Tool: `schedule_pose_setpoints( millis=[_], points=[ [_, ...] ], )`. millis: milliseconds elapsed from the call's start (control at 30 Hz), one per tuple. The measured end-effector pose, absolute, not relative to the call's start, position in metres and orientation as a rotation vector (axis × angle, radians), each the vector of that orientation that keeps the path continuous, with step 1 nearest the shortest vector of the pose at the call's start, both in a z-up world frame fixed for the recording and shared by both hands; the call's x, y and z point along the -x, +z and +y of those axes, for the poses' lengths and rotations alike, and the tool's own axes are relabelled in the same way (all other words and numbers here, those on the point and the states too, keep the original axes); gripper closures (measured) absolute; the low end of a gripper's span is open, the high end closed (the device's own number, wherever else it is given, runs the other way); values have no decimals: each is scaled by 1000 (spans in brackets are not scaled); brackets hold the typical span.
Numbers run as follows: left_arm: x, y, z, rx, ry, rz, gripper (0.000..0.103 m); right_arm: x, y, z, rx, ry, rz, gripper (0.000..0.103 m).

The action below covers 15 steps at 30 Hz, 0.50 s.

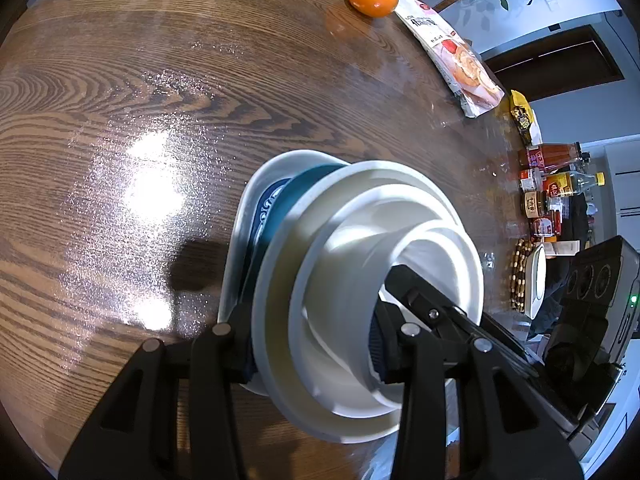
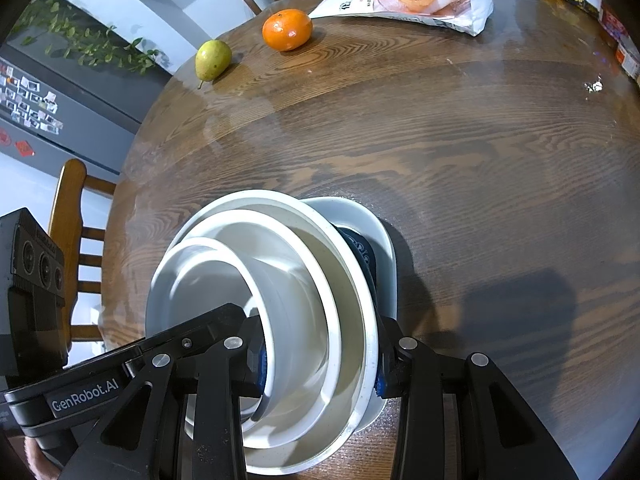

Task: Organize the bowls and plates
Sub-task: 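Lower the white bowl stack onto the blue plate with the right gripper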

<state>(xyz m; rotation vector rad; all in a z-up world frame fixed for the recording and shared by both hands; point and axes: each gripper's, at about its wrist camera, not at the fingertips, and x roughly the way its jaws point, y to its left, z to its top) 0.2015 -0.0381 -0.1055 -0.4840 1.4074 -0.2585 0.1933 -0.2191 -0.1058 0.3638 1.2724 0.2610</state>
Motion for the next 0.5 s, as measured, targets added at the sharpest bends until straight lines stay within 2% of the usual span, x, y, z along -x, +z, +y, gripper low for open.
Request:
schedule_pose_setpoints(
  millis=[500],
  points=[
    [-199, -103, -36, 481, -252, 1400, 61, -193, -106, -218, -349, 259, 1277, 63]
  ],
)
